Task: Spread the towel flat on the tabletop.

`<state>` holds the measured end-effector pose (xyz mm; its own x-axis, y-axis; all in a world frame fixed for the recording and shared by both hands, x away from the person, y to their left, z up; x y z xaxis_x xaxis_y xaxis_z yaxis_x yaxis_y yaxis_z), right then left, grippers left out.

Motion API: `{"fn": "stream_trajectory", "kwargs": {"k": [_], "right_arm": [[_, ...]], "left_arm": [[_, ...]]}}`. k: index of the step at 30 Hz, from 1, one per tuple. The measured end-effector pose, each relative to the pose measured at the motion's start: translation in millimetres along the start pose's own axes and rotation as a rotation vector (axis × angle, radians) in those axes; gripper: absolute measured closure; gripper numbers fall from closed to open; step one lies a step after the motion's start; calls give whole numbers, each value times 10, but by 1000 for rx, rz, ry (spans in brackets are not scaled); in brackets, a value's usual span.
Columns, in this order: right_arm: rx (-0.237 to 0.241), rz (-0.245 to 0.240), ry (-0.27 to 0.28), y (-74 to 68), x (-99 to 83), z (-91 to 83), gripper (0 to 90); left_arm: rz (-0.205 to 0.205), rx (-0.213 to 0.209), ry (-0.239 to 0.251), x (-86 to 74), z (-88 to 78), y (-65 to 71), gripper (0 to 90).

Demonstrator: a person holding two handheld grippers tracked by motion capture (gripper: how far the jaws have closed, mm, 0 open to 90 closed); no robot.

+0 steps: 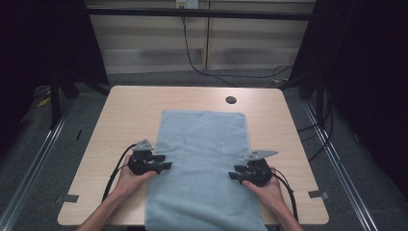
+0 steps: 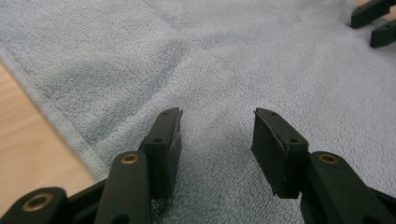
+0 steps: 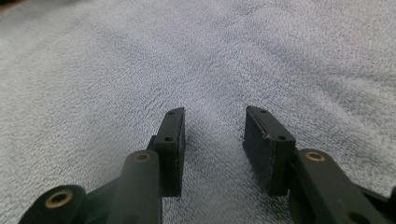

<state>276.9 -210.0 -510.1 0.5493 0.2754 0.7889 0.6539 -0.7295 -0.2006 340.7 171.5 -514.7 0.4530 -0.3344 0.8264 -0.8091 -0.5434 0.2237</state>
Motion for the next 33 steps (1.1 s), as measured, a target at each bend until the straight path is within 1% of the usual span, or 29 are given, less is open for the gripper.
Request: {"fn": "stream_trajectory", "kwargs": {"k": [2,3,5,6,8,10,12,13,14,15,16,17,19,20,21,22,23,24,25,26,27,28,29,30,31,32,33], "right_arm": [[-3,5,-1,-48,-70,-86,588],[-10,5,10,-81,-109,-117,588],[-5,-5,2,-134,-154,-174,587],[3,-5,1,-160,-179,-201,587],[16,-4,-4,-200,-210,-237,587],[38,8,-6,-246,-250,-278,588],[53,0,-5,-302,-297,-320,587],[64,-1,-8,-333,-319,-343,587],[71,5,-11,-350,-332,-358,587],[85,6,-11,-374,-348,-370,586],[93,1,-19,-406,-360,-385,586],[102,-3,-26,-449,-374,-402,583],[113,5,-40,-514,-394,-432,549],[119,9,-43,-544,-402,-444,523],[114,0,-44,-561,-397,-454,502],[104,-12,-21,-552,-369,-468,499],[102,-6,0,-532,-343,-477,499],[101,4,21,-489,-299,-481,499],[84,10,41,-426,-238,-472,504],[77,15,56,-368,-190,-448,513],[74,18,59,-326,-153,-422,516],[60,14,60,-271,-100,-380,516],[41,8,61,-216,-46,-336,517],[33,13,67,-153,27,-274,517],[16,12,70,-106,87,-219,517],[9,9,65,-72,128,-175,516],[12,9,53,-20,195,-90,515]], "left_arm": [[27,-4,-11,-10,5,73,520],[37,-8,-23,-18,-3,124,520],[42,-21,-32,-48,-38,205,520],[49,-27,-38,-63,-57,231,520],[44,-28,-48,-108,-122,305,523],[56,-30,-49,-157,-174,376,523],[67,-46,-53,-215,-243,452,523],[70,-49,-52,-232,-263,469,523],[65,-56,-65,-245,-294,492,523],[47,-61,-64,-264,-319,514,524],[18,-38,-70,-287,-366,545,541],[17,-34,-81,-302,-401,578,589],[34,-57,-96,-318,-449,616,582],[24,-61,-85,-319,-477,622,574],[19,-72,-73,-300,-499,612,564],[18,-70,-67,-282,-504,597,564],[19,-58,-56,-246,-497,568,563],[22,-41,-38,-185,-476,525,556],[25,-35,-27,-129,-451,479,552],[22,-28,-19,-85,-427,438,553],[16,-18,-13,-28,-390,380,552],[8,-8,-10,23,-349,324,551],[8,13,-4,79,-294,256,550],[1,22,-7,115,-243,196,550],[-21,9,-25,139,-201,149,550],[-46,3,-5,172,-157,82,550],[-54,9,4,197,-147,46,550]]}}
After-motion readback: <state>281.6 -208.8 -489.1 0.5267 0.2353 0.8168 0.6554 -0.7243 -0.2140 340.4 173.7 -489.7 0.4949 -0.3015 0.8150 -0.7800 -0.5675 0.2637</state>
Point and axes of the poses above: each handheld gripper's, and its own axes: z roughly forward along the jaws, x roughly out of its top, y roughly to its right, the point moved 1 cm from there along z, roughly forward along the jaws, and after that the axes turned 7 degrees about y, right-handed, at the moved point
